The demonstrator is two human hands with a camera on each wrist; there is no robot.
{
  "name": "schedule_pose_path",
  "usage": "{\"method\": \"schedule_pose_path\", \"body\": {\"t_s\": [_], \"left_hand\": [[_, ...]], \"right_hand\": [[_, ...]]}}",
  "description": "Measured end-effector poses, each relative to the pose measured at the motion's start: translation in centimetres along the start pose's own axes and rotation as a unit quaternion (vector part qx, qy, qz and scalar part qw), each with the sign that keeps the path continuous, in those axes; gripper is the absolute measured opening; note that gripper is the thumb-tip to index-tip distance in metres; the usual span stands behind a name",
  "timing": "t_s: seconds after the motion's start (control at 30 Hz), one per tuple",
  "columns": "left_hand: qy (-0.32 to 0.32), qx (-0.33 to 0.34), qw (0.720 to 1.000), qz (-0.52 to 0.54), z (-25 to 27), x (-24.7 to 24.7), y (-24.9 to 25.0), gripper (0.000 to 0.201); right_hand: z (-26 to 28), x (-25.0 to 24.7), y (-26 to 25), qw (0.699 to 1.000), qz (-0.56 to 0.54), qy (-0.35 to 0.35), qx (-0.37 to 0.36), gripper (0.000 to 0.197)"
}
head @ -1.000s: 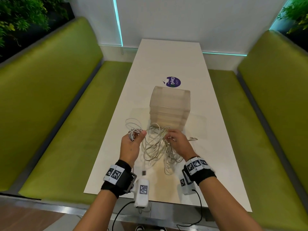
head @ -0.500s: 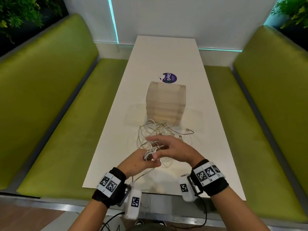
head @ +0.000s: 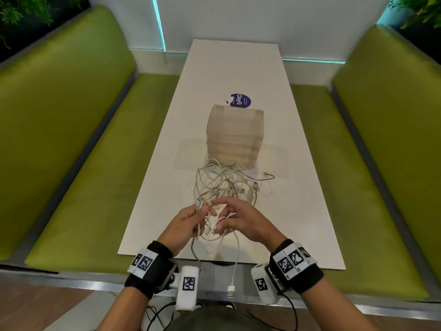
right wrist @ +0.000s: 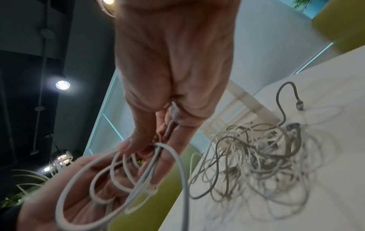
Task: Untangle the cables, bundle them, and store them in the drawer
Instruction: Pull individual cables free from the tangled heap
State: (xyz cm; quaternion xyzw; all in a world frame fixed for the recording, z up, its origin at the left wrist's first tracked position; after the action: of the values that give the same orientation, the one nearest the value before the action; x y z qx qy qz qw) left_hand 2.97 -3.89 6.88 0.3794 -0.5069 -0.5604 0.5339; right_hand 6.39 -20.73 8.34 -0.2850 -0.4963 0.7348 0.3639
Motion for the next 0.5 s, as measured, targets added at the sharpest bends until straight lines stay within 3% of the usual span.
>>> {"method": "schedule_pose_path", "body": {"t_s": [0.27, 0.43, 0.5], "left_hand": [[-0.003, 0.014, 1.0, 0.014, 0.5, 1.0, -0.4, 0.03], [0.002, 0.019, 1.0, 0.01, 0.7, 1.5, -0.7, 0.027], [0.0, 0.029, 0.999, -0.018, 0.7, 1.4, -0.9, 0.028]], "right_hand": [[0.0, 1.5, 0.8, 0.997, -0.06, 0.043, -0.01, 0.046], [-0.1, 1.8, 1.8, 0.996, -0.084, 0.025, 0.002, 0.062], [-0.1, 1.7, 1.9, 0.997, -0.077, 0.03, -0.004, 0.058]]}}
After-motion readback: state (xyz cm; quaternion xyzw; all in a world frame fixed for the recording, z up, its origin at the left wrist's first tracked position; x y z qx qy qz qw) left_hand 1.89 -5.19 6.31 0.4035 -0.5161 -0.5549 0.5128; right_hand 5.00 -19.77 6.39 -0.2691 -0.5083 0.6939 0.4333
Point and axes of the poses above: each hand's wrist, its own z-axis away from the middle knuckle, its own x-axis out of the palm, y = z × x, the point moved 2 cm from there along -z, towards the middle knuckle, and after that the axes turned 6 degrees about x, right-handed, at the moved point
